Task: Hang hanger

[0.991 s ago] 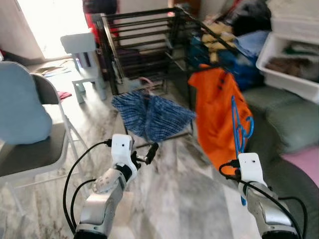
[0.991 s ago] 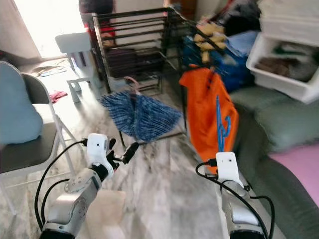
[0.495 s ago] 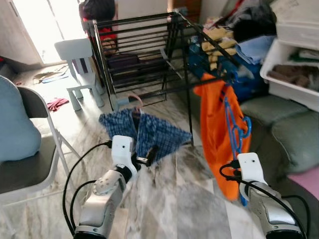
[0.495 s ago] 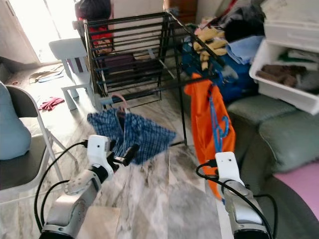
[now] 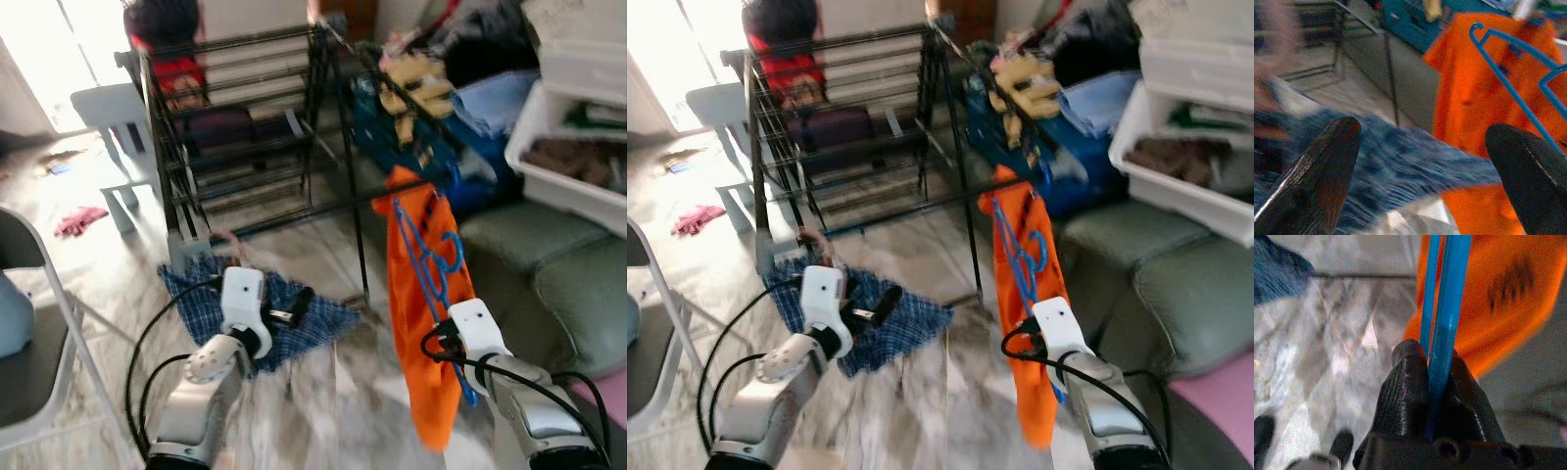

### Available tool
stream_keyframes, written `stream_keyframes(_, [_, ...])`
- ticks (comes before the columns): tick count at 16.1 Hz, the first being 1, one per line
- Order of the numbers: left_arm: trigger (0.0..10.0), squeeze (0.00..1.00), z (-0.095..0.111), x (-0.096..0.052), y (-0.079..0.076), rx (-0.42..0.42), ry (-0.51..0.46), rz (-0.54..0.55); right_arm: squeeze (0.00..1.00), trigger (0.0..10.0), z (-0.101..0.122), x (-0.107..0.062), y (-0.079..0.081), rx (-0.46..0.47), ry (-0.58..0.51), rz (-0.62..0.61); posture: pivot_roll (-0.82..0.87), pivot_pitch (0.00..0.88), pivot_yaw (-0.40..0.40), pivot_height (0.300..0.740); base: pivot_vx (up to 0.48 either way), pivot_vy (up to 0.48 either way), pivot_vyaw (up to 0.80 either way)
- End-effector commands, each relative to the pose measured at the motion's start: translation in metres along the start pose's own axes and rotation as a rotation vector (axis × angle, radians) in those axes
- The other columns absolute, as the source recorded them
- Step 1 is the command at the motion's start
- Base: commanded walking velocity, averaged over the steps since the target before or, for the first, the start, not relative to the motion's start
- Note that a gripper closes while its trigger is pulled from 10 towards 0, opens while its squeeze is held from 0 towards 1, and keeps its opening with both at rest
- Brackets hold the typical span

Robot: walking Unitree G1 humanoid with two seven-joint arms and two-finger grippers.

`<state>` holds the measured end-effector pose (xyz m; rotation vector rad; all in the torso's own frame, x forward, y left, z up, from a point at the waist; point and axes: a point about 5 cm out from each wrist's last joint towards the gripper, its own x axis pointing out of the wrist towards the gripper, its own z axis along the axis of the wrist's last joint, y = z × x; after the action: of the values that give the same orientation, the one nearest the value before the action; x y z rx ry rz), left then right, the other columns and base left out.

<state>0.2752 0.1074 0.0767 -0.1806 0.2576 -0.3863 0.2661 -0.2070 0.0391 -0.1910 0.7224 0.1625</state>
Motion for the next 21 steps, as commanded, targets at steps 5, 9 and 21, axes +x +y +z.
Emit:
stream_keyframes(5, [10.0, 0.0, 0.002, -0.002, 0.011, 0.018, 0.0, 0.05, 0.0, 10.0, 0.011, 0.0, 0.018, -0.129, -0.043, 0.131, -0.15, 0.0, 0.033, 0.74, 0.318, 0.354, 0.0])
stream_keyframes(9, [10.0, 0.0, 0.004, -0.001, 0.009, 0.012, -0.011, 0.047, 0.0, 10.0, 0.013, 0.001, 0.017, -0.174, -0.061, 0.132, -0.15, 0.0, 0.033, 0.74, 0.0, 0.064, 0.0])
stream_keyframes(21, [10.0, 0.0, 0.002, 0.0, 0.002, 0.003, 0.01, 0.001, 0.0, 10.0, 0.052, 0.014, -0.021, -0.053, -0.134, 0.018, -0.15, 0.0, 0.049, 0.74, 0.0, 0.0, 0.0])
